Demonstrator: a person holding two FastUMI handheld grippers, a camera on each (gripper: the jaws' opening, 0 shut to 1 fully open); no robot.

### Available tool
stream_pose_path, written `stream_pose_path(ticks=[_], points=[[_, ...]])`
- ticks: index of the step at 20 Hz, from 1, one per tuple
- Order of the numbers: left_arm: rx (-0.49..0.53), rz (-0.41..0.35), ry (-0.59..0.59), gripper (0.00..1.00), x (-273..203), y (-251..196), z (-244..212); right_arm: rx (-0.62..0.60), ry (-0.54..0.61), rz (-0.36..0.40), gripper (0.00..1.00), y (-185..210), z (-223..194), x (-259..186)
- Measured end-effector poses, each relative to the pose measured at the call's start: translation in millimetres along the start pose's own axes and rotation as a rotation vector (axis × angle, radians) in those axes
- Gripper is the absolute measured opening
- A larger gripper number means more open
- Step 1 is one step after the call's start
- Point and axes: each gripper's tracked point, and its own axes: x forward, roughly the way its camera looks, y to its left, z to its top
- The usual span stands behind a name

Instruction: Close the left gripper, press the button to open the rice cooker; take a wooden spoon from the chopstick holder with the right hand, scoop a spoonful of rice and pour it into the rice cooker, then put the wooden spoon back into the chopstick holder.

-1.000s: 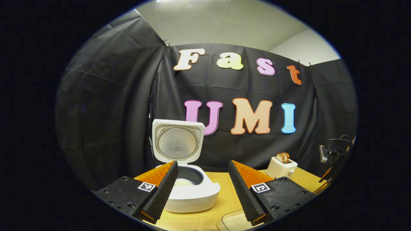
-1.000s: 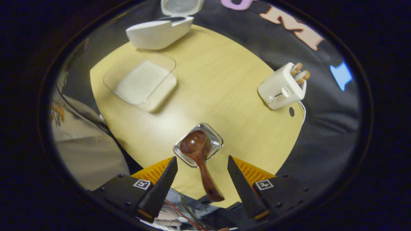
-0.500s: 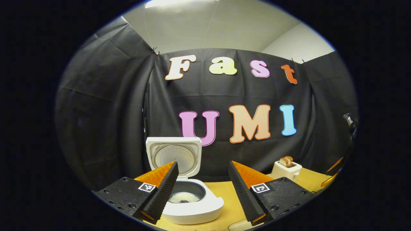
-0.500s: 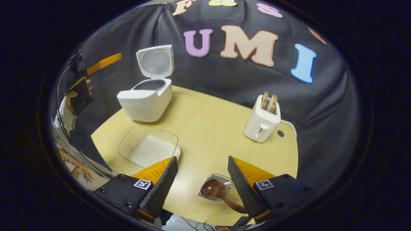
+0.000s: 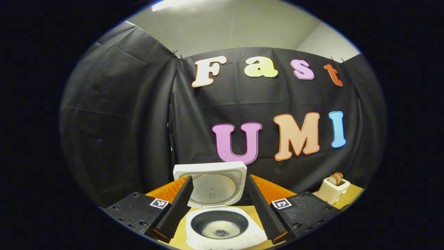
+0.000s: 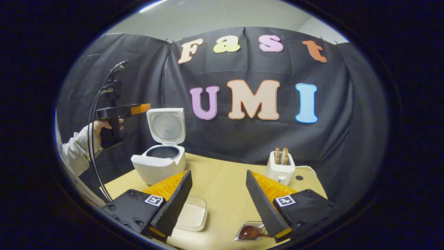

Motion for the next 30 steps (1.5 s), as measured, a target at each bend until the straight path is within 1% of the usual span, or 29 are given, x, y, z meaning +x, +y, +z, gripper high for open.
stream_pose_path(ticks=[1, 2, 4, 5, 7, 8, 9, 10, 11, 12, 13, 14, 15, 16, 18, 19, 20, 21, 22, 23, 27, 30], points=[[0.008, 0.007, -0.004, 0.88, 13, 4, 5, 0.017, 0.004, -0.008, 1.0, 0, -3, 0], [0.011, 0.014, -0.007, 0.91, 29, 9, 9, 0.028, 0.005, -0.021, 1.0, 0, -2, -2], [0.007, 0.022, 0.007, 0.91, 56, 13, 10, 0.041, 0.003, -0.057, 1.0, -2, -3, -5], [-0.002, 0.027, 0.021, 0.87, 68, 16, 7, 0.047, 0.003, -0.071, 1.0, -1, -6, -6], [-0.011, 0.038, 0.044, 0.87, 92, 21, 1, 0.044, 0.011, -0.094, 0.99, -1, -11, -9], [-0.012, 0.046, 0.052, 0.91, 103, 25, -1, 0.039, 0.016, -0.106, 0.98, -1, -13, -10], [-0.011, 0.058, 0.056, 0.87, 115, 30, -2, 0.036, 0.02, -0.116, 0.98, -2, -16, -11], [-0.013, 0.07, 0.058, 0.9, 127, 35, -2, 0.04, 0.023, -0.124, 0.97, -1, -17, -12], [-0.021, 0.074, 0.064, 0.87, 139, 38, -5, 0.043, 0.028, -0.13, 0.97, -1, -20, -14], [-0.025, 0.08, 0.077, 0.87, 149, 41, -9, 0.044, 0.03, -0.137, 0.96, -1, -21, -15], [-0.025, 0.088, 0.091, 0.91, 159, 43, -15, 0.043, 0.036, -0.145, 0.96, -2, -24, -16], [-0.015, 0.092, 0.104, 0.87, 167, 46, -21, 0.043, 0.043, -0.151, 1.0, -2, -27, -18], [0.0, 0.097, 0.116, 0.87, 173, 47, -25, 0.041, 0.049, -0.158, 0.99, -3, -29, -18], [0.009, 0.093, 0.131, 0.91, 179, 46, -31, 0.039, 0.052, -0.164, 0.98, -5, -31, -14], [0.017, 0.091, 0.16, 0.91, 185, 45, -42, 0.035, 0.058, -0.166, 0.97, -4, -32, -13], [0.024, 0.085, 0.18, 0.87, 191, 43, -48, 0.031, 0.061, -0.164, 0.96, -3, -32, -13], [0.029, 0.076, 0.201, 0.91, 191, 40, -53, 0.025, 0.066, -0.16, 0.96, -1, -33, -13], [0.017, 0.073, 0.183, 0.91, 194, 40, -49, 0.015, 0.069, -0.158, 0.96, -1, -33, -12], [-0.004, 0.061, 0.187, 0.87, 195, 35, -50, 0.004, 0.073, -0.156, 0.97, -1, -33, -12], [-0.021, 0.065, 0.199, 0.85, 193, 34, -51, -0.004, 0.073, -0.152, 0.97, -1, -32, -12], [-0.078, 0.057, 0.223, 0.85, 178, 33, -52, -0.012, 0.065, -0.121, 0.98, 1, -28, -9], [-0.079, 0.054, 0.236, 0.82, 159, 28, -56, -0.003, 0.054, -0.097, 0.99, 2, -24, -6]])
